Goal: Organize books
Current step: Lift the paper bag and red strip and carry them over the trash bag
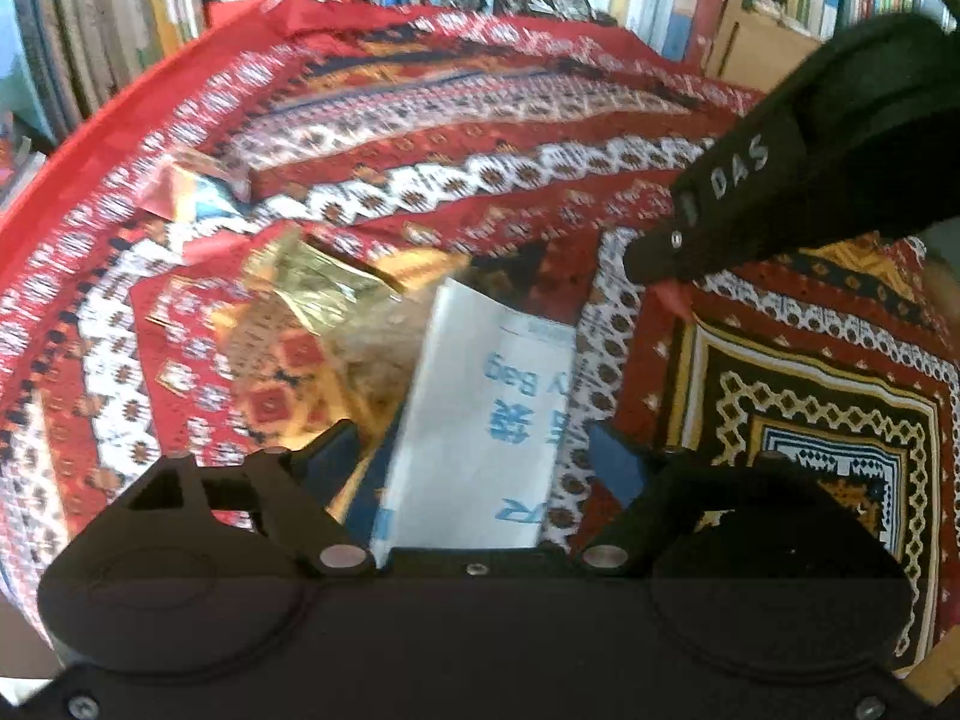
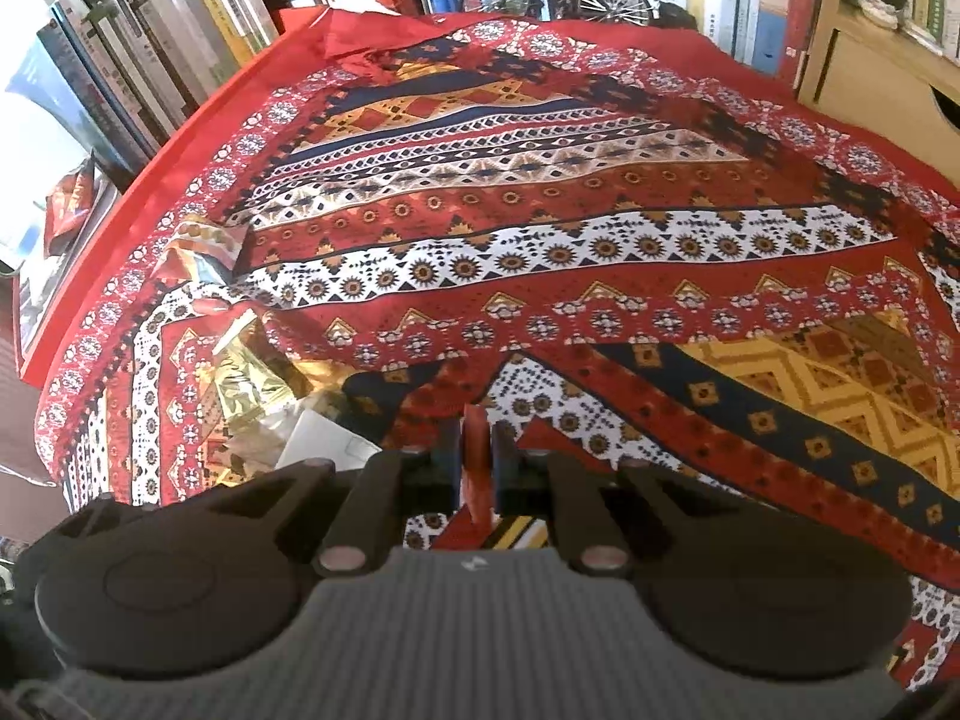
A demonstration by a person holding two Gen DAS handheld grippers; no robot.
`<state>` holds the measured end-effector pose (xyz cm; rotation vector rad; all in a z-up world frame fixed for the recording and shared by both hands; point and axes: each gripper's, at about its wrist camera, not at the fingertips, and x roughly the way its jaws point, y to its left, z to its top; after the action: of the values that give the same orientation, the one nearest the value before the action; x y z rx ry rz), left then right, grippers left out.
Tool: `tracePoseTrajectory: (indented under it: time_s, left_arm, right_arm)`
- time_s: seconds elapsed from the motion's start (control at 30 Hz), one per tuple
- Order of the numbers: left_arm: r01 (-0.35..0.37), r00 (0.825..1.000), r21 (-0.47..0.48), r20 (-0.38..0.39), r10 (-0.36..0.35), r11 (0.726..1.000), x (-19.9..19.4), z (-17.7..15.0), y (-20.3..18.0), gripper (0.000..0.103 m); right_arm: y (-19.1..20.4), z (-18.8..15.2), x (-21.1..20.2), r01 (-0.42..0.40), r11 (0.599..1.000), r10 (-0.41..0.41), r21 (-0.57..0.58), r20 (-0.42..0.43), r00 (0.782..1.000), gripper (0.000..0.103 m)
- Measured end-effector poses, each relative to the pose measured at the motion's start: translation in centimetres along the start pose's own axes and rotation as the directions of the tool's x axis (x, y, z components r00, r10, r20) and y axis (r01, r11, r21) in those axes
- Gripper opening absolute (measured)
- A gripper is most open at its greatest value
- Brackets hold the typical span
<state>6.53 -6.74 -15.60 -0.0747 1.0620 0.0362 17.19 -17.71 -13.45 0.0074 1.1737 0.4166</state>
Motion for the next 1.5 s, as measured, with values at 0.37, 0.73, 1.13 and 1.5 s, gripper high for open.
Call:
tracePoseTrajectory:
  time_s: [0.37,0.73,1.13,1.5]
  left_arm:
    - [0.055,0.998,0.011,0.032,-0.055,0.998,-2.0,0.5,0.2,0.019]
    - [0.064,0.994,-0.006,0.094,-0.063,0.998,-6.6,-1.0,1.0,0.017]
    - [0.046,0.996,-0.115,0.083,-0.036,0.992,-11.3,-7.3,5.4,0.017]
    - [0.01,0.999,-0.183,0.053,0.0,0.983,-16.0,-15.0,10.3,0.018]
  right_arm:
    - [-0.7,-0.7,-1.1,-0.004,1.0,0.003,0.027,0.009,1.0,0.013]
    - [0.9,-3.1,-3.5,-0.019,0.999,0.018,0.043,0.03,0.999,0.013]
    - [6.4,-8.6,-5.9,-0.022,1.0,0.023,-0.01,0.034,0.999,0.013]
    - [13.9,-15.6,-7.0,-0.053,0.995,0.052,-0.079,-0.009,0.999,0.013]
